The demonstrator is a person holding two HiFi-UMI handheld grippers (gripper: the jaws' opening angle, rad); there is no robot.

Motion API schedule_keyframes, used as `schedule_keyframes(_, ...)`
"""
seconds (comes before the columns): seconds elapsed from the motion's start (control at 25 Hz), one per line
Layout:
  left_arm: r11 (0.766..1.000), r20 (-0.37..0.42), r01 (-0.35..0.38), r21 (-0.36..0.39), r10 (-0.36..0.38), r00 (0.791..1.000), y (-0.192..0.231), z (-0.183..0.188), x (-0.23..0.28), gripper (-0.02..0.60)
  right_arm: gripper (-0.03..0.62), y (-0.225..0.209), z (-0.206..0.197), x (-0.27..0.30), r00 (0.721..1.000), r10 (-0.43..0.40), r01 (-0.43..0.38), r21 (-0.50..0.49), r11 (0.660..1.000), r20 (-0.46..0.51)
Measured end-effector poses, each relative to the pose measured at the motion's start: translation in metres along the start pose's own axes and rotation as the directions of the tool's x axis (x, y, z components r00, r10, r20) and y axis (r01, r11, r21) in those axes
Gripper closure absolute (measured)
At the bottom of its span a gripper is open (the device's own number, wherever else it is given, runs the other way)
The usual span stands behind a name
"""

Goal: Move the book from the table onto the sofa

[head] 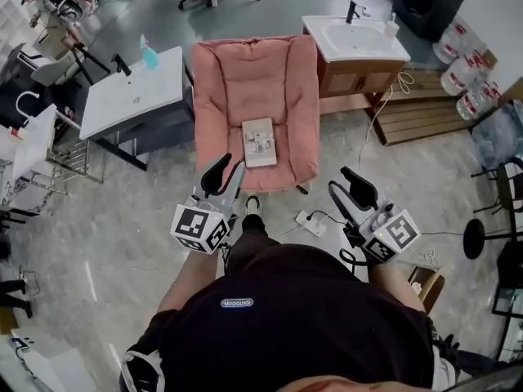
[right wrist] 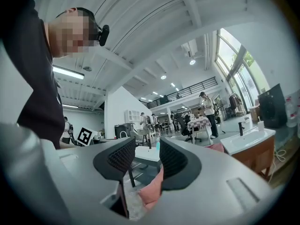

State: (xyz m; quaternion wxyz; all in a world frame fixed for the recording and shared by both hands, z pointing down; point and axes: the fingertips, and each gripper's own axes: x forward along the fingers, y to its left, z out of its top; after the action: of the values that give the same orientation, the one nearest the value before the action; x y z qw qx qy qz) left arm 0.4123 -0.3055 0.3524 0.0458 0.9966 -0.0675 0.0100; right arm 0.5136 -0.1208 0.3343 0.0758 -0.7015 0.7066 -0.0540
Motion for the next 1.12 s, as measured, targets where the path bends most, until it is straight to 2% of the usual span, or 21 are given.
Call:
schedule_keyframes(0.24,0.995,0.009,-0.093,0.021,0.093,0.996,-0.026,0.008,-0.067,0.466,0.402,0.045,-0.006,0.007,0.989,0.145,-0.145,0.007,0.989,-0.012)
schedule_keyframes(0.44,0.984,0.007,-0.180,0.007,0.180,0.984,-0.029,0.001,-0.114,0.466,0.402,0.077,-0.010,0.024,0.967,0.255,-0.255,0.011,0.967,-0.023)
schedule_keyframes(0.72,0.965,-0.002,-0.259,0.024,0.259,0.966,-0.031,-0.001,-0.173,0.466,0.402,0.127,-0.017,0.054,0.925,0.377,-0.377,0.024,0.926,-0.048)
schedule_keyframes(0.96,0.932,0.007,-0.362,0.024,0.362,0.932,-0.021,0.005,-0.247,0.471,0.402,0.191,-0.024,0.071,0.884,0.462,-0.460,0.047,0.887,-0.064)
schedule_keyframes(1.12,0.896,0.004,-0.444,0.006,0.444,0.896,-0.014,0.000,-0.304,0.486,0.402,0.229,-0.033,0.076,0.865,0.498,-0.495,0.058,0.867,-0.062)
